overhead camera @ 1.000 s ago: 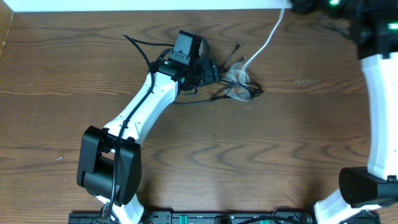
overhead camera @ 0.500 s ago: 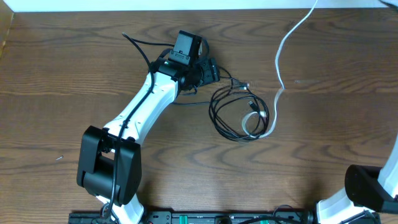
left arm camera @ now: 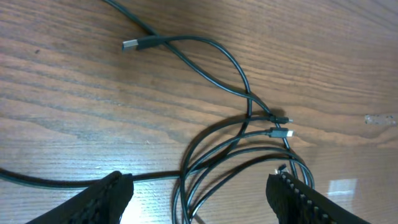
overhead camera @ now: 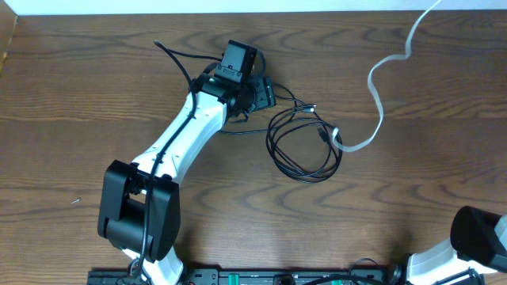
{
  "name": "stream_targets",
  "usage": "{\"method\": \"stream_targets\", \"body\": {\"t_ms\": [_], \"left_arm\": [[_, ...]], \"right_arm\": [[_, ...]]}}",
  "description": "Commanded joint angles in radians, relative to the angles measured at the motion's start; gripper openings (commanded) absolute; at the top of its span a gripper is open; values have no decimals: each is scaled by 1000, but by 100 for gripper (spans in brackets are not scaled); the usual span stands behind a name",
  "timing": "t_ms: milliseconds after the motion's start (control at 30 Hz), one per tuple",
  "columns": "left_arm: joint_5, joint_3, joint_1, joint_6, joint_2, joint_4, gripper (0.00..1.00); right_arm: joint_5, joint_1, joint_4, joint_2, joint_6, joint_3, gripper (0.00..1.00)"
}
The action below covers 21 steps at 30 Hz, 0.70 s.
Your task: Untangle cables
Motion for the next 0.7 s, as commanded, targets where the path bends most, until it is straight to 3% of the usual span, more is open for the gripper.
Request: {"method": "stream_targets", "body": {"t_ms": [0, 167, 467, 667], "left_arm": [[-35, -4, 3, 29, 10, -11, 75], [-35, -4, 3, 36, 10, -22, 75], [-42, -4, 7, 112, 6, -29, 75], [-42, -4, 36, 135, -63, -30, 75]], "right_arm": [[56, -50, 163, -16, 128, 21, 1], [56, -94, 210, -17, 145, 60, 1], [126, -113, -227, 22, -146, 41, 1], [238, -119, -318, 139, -248, 39, 1]]}}
